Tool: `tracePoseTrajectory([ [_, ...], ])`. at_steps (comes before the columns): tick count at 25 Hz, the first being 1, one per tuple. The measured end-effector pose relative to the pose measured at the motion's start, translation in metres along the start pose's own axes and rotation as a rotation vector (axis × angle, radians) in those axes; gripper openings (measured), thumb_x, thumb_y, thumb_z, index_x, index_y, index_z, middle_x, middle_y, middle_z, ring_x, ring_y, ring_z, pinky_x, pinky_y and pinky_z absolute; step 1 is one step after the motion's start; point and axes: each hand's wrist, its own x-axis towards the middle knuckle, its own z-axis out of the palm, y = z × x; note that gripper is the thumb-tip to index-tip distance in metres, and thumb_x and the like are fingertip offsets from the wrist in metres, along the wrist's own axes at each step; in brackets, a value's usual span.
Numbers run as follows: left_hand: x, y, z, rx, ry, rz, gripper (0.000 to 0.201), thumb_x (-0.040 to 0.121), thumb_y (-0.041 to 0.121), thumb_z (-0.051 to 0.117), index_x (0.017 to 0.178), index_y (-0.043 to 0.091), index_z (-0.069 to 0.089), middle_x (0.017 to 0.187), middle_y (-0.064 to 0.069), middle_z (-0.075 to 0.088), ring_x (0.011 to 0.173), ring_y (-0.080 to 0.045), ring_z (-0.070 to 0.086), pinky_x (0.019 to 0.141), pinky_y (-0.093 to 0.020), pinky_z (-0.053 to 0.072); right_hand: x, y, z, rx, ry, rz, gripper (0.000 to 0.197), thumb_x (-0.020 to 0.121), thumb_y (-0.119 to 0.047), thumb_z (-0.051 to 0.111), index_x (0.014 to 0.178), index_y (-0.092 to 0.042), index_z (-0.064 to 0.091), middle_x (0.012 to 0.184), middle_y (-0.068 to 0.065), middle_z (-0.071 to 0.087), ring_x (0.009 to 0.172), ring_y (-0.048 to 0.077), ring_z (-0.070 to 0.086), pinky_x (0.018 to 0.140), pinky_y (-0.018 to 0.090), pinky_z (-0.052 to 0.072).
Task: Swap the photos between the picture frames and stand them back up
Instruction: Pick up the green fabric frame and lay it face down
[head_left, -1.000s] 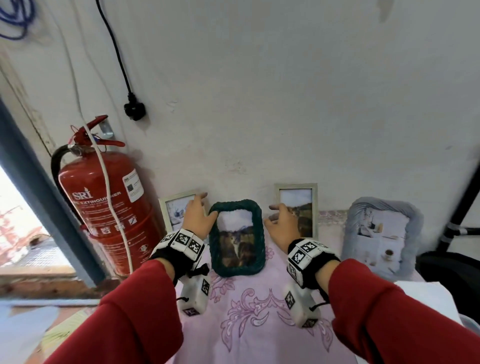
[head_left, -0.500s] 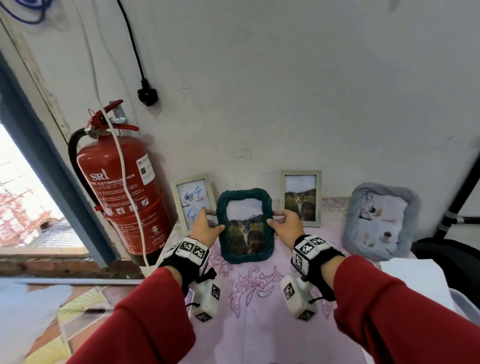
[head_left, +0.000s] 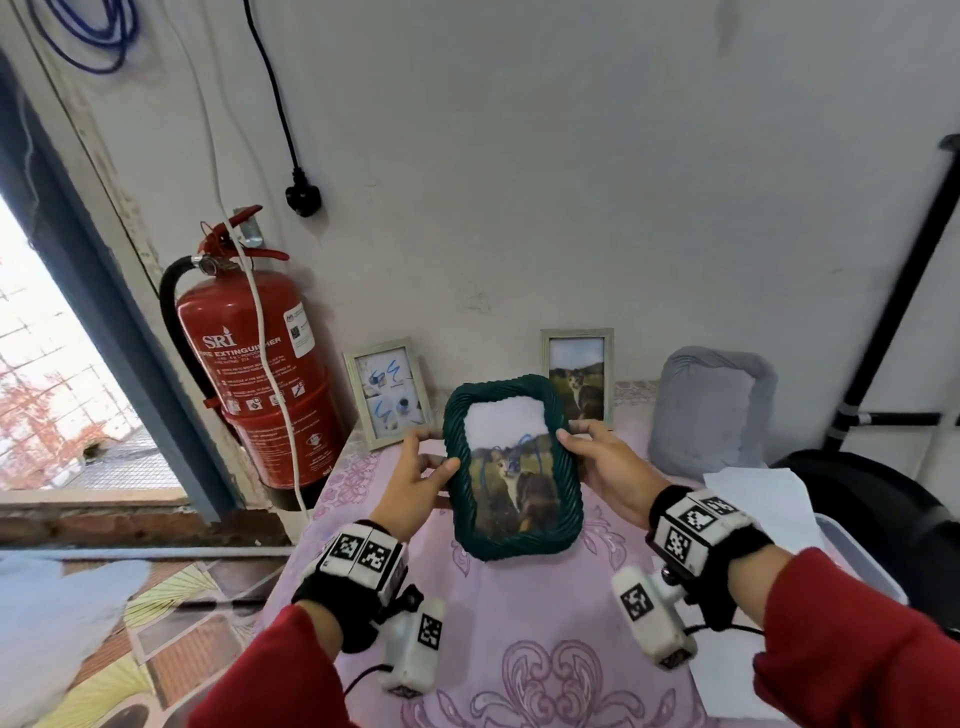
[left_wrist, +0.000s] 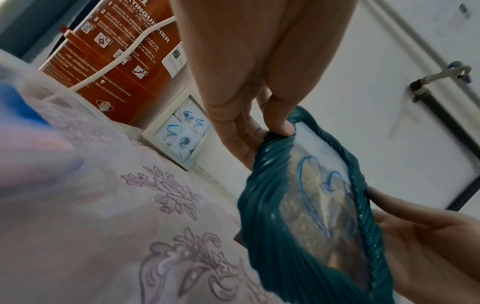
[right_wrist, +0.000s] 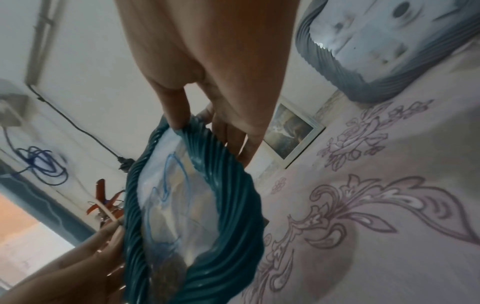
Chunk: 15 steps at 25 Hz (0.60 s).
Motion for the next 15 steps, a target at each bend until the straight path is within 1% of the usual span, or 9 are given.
tracePoseTrajectory([
  [3, -0.019, 0.003, 0.01, -0.021, 0.0, 0.017, 0.027, 0.094, 0.008, 0.05, 0.117, 0.02, 0.043, 0.083, -0.008, 0.056, 0.073, -0.017, 0.061, 0.062, -0.031, 0.056, -0.028, 0.0, -0.004, 0.06, -0.011, 0.004, 0.012, 0.097, -0.014, 0.044, 0.107, -0.009, 0.05, 0.09, 0.008, 0.06, 0.078, 0.019, 0.057, 0.072, 0.028, 0.046],
  [5, -0.03, 0.006, 0.017, -0.023, -0.008, 0.04, 0.026, 0.094, 0.009, 0.051, 0.115, 0.023, 0.045, 0.082, -0.006, 0.056, 0.073, -0.016, 0.061, 0.062, -0.03, 0.056, -0.045, 0.0, -0.008, 0.051, 0.012, -0.012, 0.013, 0.098, -0.015, 0.044, 0.107, -0.008, 0.05, 0.088, 0.008, 0.06, 0.075, 0.017, 0.056, 0.069, 0.027, 0.047],
  [8, -0.043, 0.011, 0.028, -0.025, 0.002, 0.079, 0.026, 0.093, 0.01, 0.052, 0.112, 0.026, 0.048, 0.081, -0.005, 0.055, 0.071, -0.012, 0.06, 0.058, -0.023, 0.055, -0.068, -0.001, -0.013, 0.074, 0.04, -0.043, 0.007, 0.097, -0.014, 0.046, 0.1, -0.01, 0.05, 0.084, 0.007, 0.06, 0.071, 0.016, 0.057, 0.063, 0.024, 0.051],
  [10, -0.049, 0.013, 0.035, -0.037, 0.024, 0.091, 0.027, 0.093, 0.009, 0.052, 0.115, 0.023, 0.05, 0.081, -0.005, 0.054, 0.071, -0.01, 0.06, 0.056, -0.018, 0.053, -0.081, -0.001, -0.017, 0.105, 0.047, -0.058, 0.005, 0.096, -0.013, 0.048, 0.095, -0.01, 0.051, 0.082, 0.007, 0.06, 0.068, 0.017, 0.057, 0.062, 0.026, 0.051],
  [11, -0.052, 0.014, 0.039, -0.033, 0.038, 0.093, 0.028, 0.093, 0.008, 0.053, 0.118, 0.02, 0.051, 0.082, -0.004, 0.053, 0.072, -0.011, 0.059, 0.057, -0.018, 0.053, -0.088, -0.002, -0.019, 0.115, 0.049, -0.068, 0.004, 0.095, -0.013, 0.049, 0.093, -0.01, 0.052, 0.079, 0.007, 0.061, 0.066, 0.016, 0.058, 0.061, 0.025, 0.052],
  [12, -0.055, 0.013, 0.043, -0.002, 0.062, 0.104, 0.03, 0.092, 0.008, 0.054, 0.12, 0.016, 0.051, 0.084, -0.004, 0.054, 0.077, -0.014, 0.058, 0.061, -0.02, 0.053, -0.094, -0.002, -0.021, 0.121, 0.046, -0.077, 0.004, 0.094, -0.012, 0.051, 0.091, -0.011, 0.053, 0.076, 0.005, 0.063, 0.062, 0.014, 0.059, 0.059, 0.024, 0.053],
  [13, -0.058, 0.012, 0.047, 0.067, 0.097, 0.13, 0.032, 0.091, 0.009, 0.055, 0.122, 0.014, 0.051, 0.089, -0.004, 0.054, 0.084, -0.017, 0.057, 0.069, -0.022, 0.052, -0.099, -0.002, -0.023, 0.126, 0.043, -0.085, 0.005, 0.093, -0.011, 0.052, 0.088, -0.012, 0.055, 0.073, 0.004, 0.065, 0.059, 0.012, 0.061, 0.057, 0.023, 0.054],
  [15, -0.066, 0.012, 0.056, 0.266, 0.159, 0.233, 0.037, 0.088, 0.01, 0.06, 0.123, 0.016, 0.052, 0.105, -0.003, 0.052, 0.1, -0.015, 0.051, 0.084, -0.024, 0.045, -0.107, -0.002, -0.025, 0.131, 0.037, -0.093, 0.007, 0.091, -0.01, 0.054, 0.085, -0.013, 0.056, 0.07, 0.002, 0.068, 0.058, 0.011, 0.063, 0.057, 0.023, 0.055],
])
